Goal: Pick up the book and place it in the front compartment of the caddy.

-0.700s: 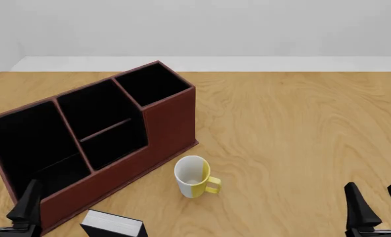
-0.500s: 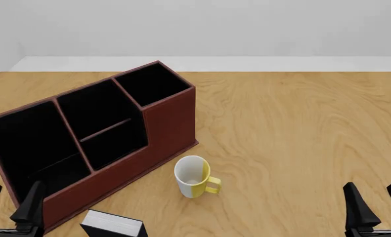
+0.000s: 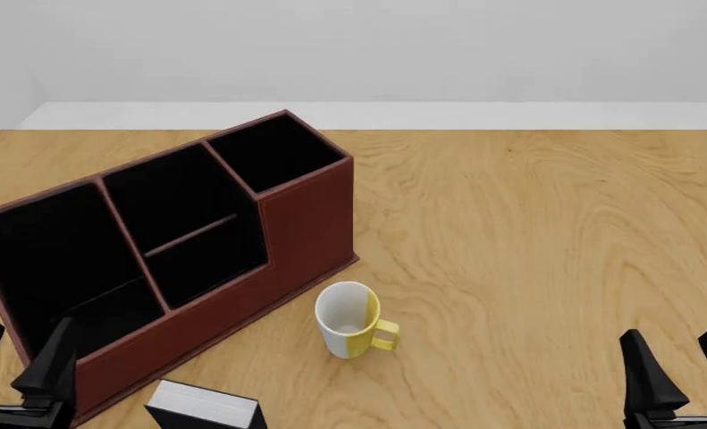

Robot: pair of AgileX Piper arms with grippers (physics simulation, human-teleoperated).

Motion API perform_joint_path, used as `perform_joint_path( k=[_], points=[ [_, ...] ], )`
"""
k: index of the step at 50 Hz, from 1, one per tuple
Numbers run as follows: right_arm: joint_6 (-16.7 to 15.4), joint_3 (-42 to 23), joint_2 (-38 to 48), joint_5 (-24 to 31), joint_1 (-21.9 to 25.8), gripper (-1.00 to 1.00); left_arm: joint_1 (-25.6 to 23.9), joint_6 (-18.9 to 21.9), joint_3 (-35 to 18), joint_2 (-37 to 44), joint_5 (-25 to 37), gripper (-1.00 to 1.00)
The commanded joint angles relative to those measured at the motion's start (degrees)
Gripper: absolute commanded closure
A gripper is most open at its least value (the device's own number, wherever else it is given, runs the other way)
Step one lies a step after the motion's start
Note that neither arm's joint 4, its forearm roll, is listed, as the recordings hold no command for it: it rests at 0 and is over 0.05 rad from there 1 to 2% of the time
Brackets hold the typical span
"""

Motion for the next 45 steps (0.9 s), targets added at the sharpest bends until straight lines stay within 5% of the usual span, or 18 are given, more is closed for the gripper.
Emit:
perform_joint_path(
  k=[1, 7, 12, 13, 20, 26, 27, 29, 33, 37, 39, 45],
  points=[
    [0.6, -0.1, 0.2, -0.1, 0.2, -1.00, -5.3, 0.1, -8.7, 5.9, 3.6, -1.00],
    [1.2, -0.5, -0.2, 0.4, 0.5, -1.00, -12.9, 6.4, -16.8, 8.9, 8.7, -1.00],
    [1.4, -0.6, -0.4, 0.7, 0.9, -1.00, -16.7, 4.4, -24.0, 13.3, 14.2, -1.00],
    [1.4, -0.6, -0.5, 0.7, 1.0, -1.00, -19.0, 7.7, -25.3, 13.3, 15.2, -1.00],
    [1.9, -0.8, -0.5, 0.8, 0.9, -1.00, -27.3, 9.4, -35.3, 19.0, 22.9, -1.00],
    [1.7, -0.6, -0.6, 0.5, 1.2, -1.00, -37.5, 14.6, -48.4, 27.0, 34.6, -1.00],
    [1.5, -0.6, -0.6, 0.5, 1.5, -1.00, -40.5, 12.8, -51.9, 29.8, 38.7, -1.00],
    [1.3, -0.4, -0.6, 0.4, 1.9, -1.00, -39.3, 18.2, -55.3, 31.8, 40.8, -1.00],
    [1.1, -0.2, -0.7, 0.3, 2.3, -1.00, -44.4, 18.9, -62.4, 36.9, 49.4, -1.00],
    [1.0, -0.1, -0.7, 0.2, 2.4, -1.00, -49.5, 21.7, -64.8, 40.1, 56.5, -1.00],
    [0.9, 0.1, -0.6, 0.2, 2.6, -1.00, -51.8, 18.8, -67.2, 43.3, 61.2, -1.00],
    [0.7, 0.2, -0.6, 0.3, 3.3, -1.00, -57.2, 21.0, -70.4, 48.4, 69.5, -1.00]
  ],
)
